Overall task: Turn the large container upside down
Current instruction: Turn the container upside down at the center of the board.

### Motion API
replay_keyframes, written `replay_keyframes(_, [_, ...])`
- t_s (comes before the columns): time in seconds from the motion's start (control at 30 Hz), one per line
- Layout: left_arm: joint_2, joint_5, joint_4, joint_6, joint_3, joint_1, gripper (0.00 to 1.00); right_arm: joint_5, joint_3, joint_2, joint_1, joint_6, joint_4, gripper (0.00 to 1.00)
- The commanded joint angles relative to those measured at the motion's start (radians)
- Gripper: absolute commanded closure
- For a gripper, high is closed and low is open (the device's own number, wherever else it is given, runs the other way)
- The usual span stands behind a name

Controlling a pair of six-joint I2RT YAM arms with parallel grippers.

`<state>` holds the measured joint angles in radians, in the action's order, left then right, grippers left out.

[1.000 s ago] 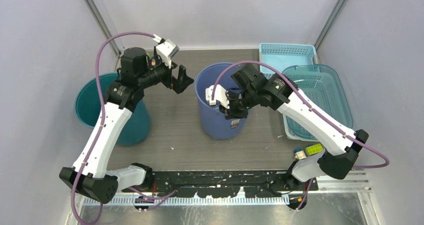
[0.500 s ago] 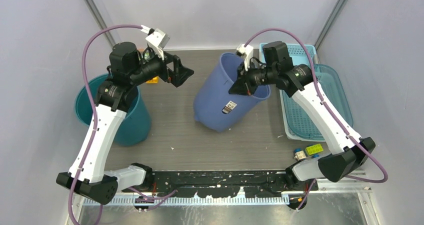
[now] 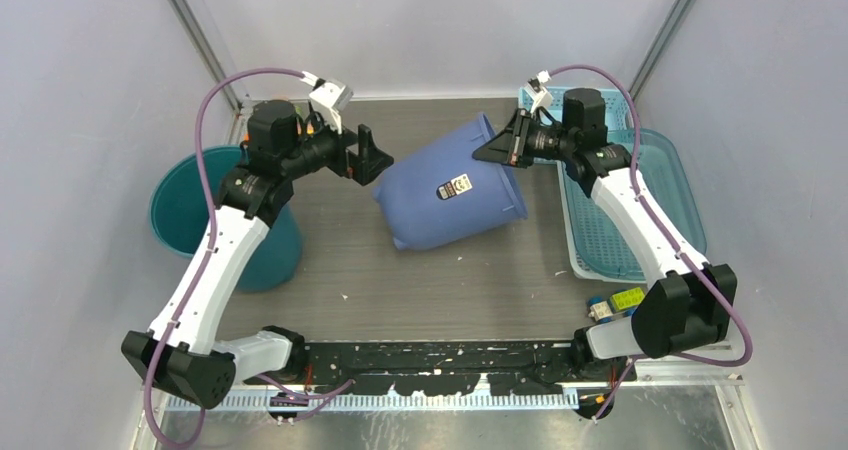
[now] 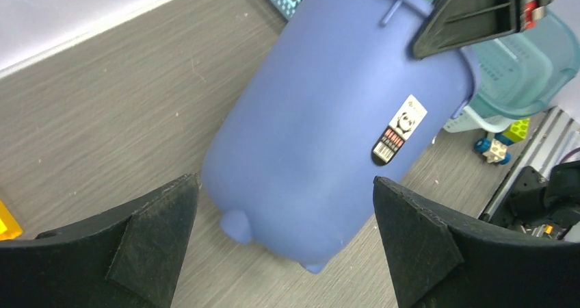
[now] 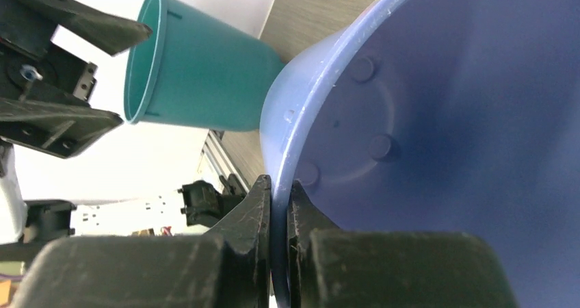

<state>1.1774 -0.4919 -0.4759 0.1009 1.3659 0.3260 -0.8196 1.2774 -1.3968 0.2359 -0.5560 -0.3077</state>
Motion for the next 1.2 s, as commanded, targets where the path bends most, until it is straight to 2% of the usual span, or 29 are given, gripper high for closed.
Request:
replay_keyframes(0.0, [0.007, 0.061, 0.103, 0.0, -0.065, -0.002, 0.0, -0.024, -0.023, 0.031, -0.03, -0.048, 0.154, 0.99])
replay_keyframes(0.17, [0.049, 0.107, 0.148, -0.004, -0.135, -0.002, 0.0, 0.033, -0.068, 0.018, -0.047, 0.114, 0.082, 0.93])
replay_keyframes(0.23, [0.06, 0.11, 0.161, -0.007, -0.147, -0.002, 0.0, 0.034, -0.092, 0.0, -0.07, 0.096, 0.117, 0.91])
replay_keyframes(0.33, [0.066, 0.095, 0.19, -0.001, -0.166, -0.002, 0.0, -0.044, -0.13, -0.022, -0.097, -0.001, 0.224, 0.91])
replay_keyframes(0.4, [0.072, 0.084, 0.219, 0.014, -0.187, -0.002, 0.0, -0.061, -0.135, -0.026, -0.098, 0.003, 0.22, 0.88])
replay_keyframes(0.67, [0.096, 0.085, 0.266, 0.119, -0.258, -0.004, 0.0, 0.047, -0.209, 0.022, -0.099, 0.104, 0.211, 0.65])
replay_keyframes(0.9, [0.1, 0.081, 0.336, 0.194, -0.316, -0.004, 0.0, 0.157, -0.243, 0.048, -0.098, 0.168, 0.213, 0.39])
replay_keyframes(1.0, [0.101, 0.082, 0.344, 0.204, -0.326, -0.004, 0.0, 0.19, -0.244, 0.076, -0.098, 0.175, 0.218, 0.35])
replay_keyframes(1.17, [0.1, 0.104, 0.342, 0.237, -0.332, -0.004, 0.0, 0.264, -0.251, 0.112, -0.096, 0.18, 0.24, 0.35])
